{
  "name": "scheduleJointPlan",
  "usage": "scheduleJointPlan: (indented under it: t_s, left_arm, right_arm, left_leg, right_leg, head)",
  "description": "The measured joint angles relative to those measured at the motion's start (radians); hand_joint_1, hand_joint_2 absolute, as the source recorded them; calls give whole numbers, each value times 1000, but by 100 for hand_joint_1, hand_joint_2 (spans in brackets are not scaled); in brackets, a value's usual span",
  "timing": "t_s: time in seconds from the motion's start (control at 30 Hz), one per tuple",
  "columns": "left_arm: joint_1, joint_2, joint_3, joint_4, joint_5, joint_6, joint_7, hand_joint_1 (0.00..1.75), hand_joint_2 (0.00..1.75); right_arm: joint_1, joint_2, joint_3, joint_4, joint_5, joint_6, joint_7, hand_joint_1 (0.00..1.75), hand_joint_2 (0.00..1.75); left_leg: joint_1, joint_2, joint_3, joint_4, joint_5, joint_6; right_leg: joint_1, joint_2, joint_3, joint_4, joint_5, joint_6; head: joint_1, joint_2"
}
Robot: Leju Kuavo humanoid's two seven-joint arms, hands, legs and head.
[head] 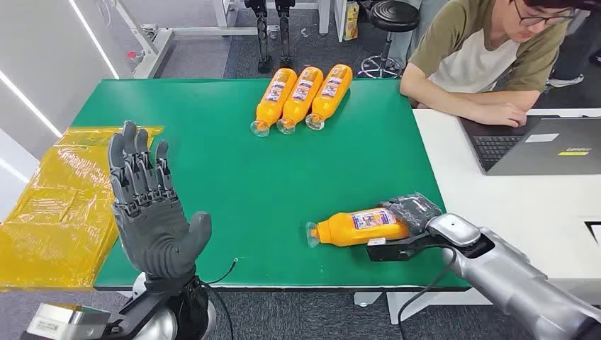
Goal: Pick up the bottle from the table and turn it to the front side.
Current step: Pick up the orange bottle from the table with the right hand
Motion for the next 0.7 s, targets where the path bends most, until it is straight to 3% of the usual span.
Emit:
scheduleJointPlan:
  t_s: [0.13, 0.4, 0.57, 0.7]
  left_arm:
    - [14, -1, 1, -6, -20, 13, -5, 0, 175]
    - [50, -9, 3, -9, -43, 32, 9, 0, 175]
    - [38, -8, 3, 14, 5, -10, 40, 0, 175]
    - [13, -2, -1, 50, 36, -80, 84, 0, 175]
  right_arm:
    - [66, 78, -111, -34, -42, -87, 4, 175, 175]
    - [315, 288, -376, -256, -301, -367, -70, 175, 175]
    - [429, 358, -422, -374, -395, -512, -147, 175, 175]
    - [489, 396, -424, -440, -452, -551, -171, 175, 175]
  left_leg:
    - [0, 0, -1, 0, 0, 0]
    - [2, -7, -4, -2, 0, -3]
    - [2, -6, -4, -2, -2, -4]
    - [2, -6, -4, -2, -2, -4]
  right_leg:
    - [1, 0, -2, 0, 0, -1]
    - [4, -6, -4, 0, -5, -3]
    - [3, -5, -5, 0, -6, -3]
    - [3, -4, -6, 0, -6, -3]
  head:
    - [0, 0]
    - [0, 0]
    - [0, 0]
    - [0, 0]
